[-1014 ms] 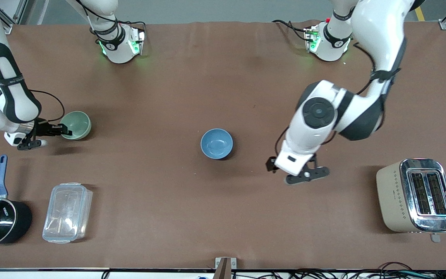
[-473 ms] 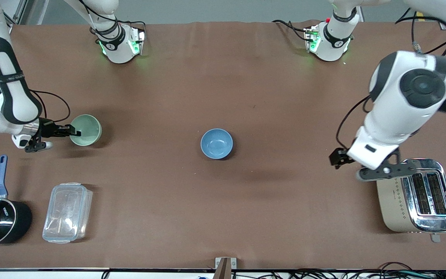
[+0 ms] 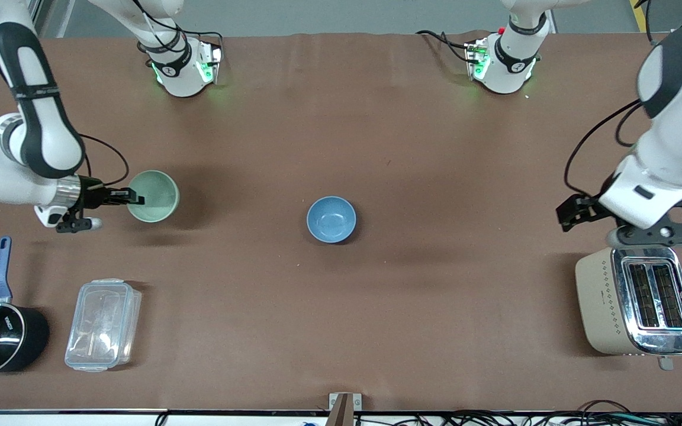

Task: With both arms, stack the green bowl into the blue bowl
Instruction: 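Lift the green bowl with the right gripper while the left gripper withdraws, then carry the green bowl over the blue bowl with the right gripper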

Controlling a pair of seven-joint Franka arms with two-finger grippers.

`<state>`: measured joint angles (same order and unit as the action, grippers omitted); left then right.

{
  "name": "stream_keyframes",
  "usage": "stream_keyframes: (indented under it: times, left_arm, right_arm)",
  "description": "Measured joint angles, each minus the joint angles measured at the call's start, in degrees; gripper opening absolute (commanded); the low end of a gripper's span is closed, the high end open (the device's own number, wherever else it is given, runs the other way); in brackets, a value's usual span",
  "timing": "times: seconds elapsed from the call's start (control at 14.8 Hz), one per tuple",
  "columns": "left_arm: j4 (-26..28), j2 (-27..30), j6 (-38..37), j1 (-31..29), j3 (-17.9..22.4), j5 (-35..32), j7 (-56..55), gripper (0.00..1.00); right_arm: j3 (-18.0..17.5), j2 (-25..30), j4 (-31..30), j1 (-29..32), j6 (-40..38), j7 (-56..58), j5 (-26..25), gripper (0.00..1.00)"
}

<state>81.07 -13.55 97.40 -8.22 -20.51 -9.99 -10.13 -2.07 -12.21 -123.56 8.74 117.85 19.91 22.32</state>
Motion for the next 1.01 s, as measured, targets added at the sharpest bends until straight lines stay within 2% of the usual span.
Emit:
stream_keyframes:
  times: [0.2,0.47,0.68,0.81,1.01]
  left_arm:
    - [0.01,2.3,-3.04,-1.8,-0.02,0.75,3.71,1.0]
    - [0.16,5.09,-6.35,-1.75,-0.3,2.23,4.74,1.0]
    - [1.74,7.38,-6.95,-1.55,-0.02,4.51,6.16,1.0]
    - [4.39,9.35,-6.96,0.71,3.03,5.7,7.56,1.0]
    - [8.39,12.13,-6.96,7.09,10.27,6.02,8.86,1.0]
  right_arm:
    - [-0.19,0.88,0.25,-9.43,0.33,-9.92,3.03,0.02]
    - [-0.32,1.84,3.2,-22.46,1.54,-28.16,3.48,0.02]
    - [-0.32,1.83,5.66,-29.09,5.01,-34.65,3.5,0.03]
    - [-0.29,1.0,7.26,-31.75,7.01,-37.32,3.51,0.04]
    - [-0.25,-2.27,9.79,-34.3,8.72,-38.16,3.65,0.04]
